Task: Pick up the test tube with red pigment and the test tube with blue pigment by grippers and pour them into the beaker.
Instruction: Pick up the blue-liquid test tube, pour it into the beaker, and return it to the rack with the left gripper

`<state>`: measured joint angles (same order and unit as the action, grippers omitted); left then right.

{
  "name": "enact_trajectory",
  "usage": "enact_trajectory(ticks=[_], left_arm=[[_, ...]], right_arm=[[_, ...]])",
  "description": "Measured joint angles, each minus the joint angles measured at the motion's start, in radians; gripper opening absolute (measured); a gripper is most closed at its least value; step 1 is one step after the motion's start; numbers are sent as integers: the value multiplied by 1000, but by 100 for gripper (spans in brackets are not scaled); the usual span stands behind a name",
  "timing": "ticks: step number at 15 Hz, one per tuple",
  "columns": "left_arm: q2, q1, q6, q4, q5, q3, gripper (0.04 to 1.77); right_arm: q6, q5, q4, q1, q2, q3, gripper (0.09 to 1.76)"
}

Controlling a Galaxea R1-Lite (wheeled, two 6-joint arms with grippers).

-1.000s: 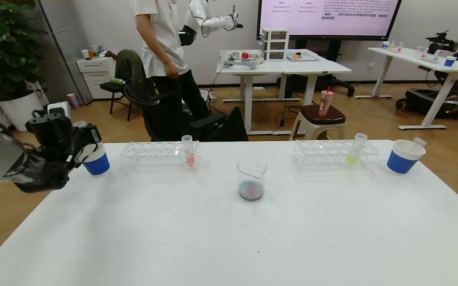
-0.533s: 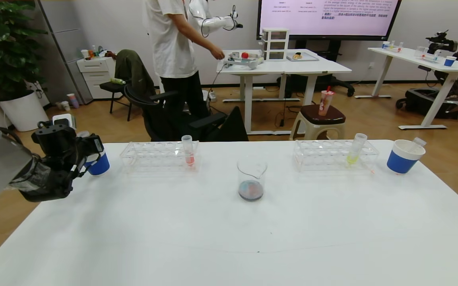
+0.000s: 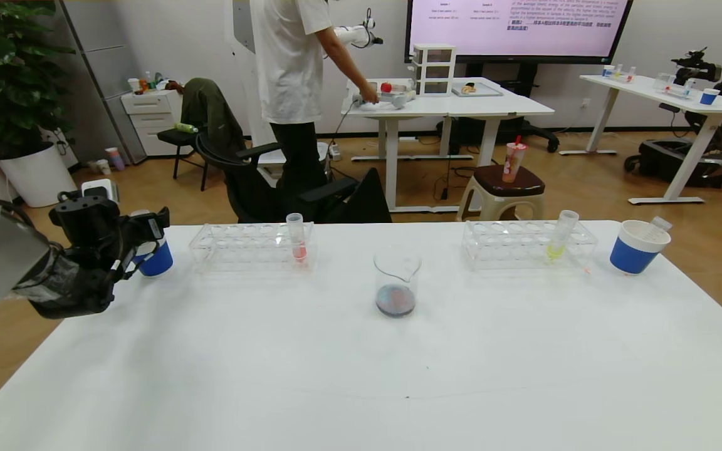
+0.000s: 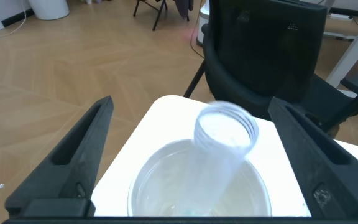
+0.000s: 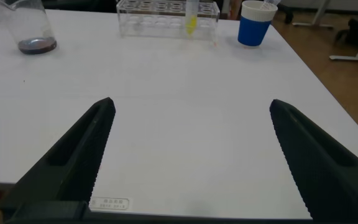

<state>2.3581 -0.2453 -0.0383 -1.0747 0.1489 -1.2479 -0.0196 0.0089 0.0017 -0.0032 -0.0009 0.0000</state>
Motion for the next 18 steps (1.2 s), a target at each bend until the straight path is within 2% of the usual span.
enact_trajectory(ticks=[5, 12, 15, 18], left_arm=[[-47, 20, -1, -3, -1, -3, 175], [-237, 261, 3, 161, -14, -35, 175], [-334, 327, 12, 189, -13, -1, 175], [-493, 373, 60, 237, -12, 72, 175]], right_arm=[[0, 0, 0, 0, 0, 0, 174], [0, 0, 0, 0, 0, 0, 174], [0, 0, 0, 0, 0, 0, 174], [0, 0, 0, 0, 0, 0, 174]])
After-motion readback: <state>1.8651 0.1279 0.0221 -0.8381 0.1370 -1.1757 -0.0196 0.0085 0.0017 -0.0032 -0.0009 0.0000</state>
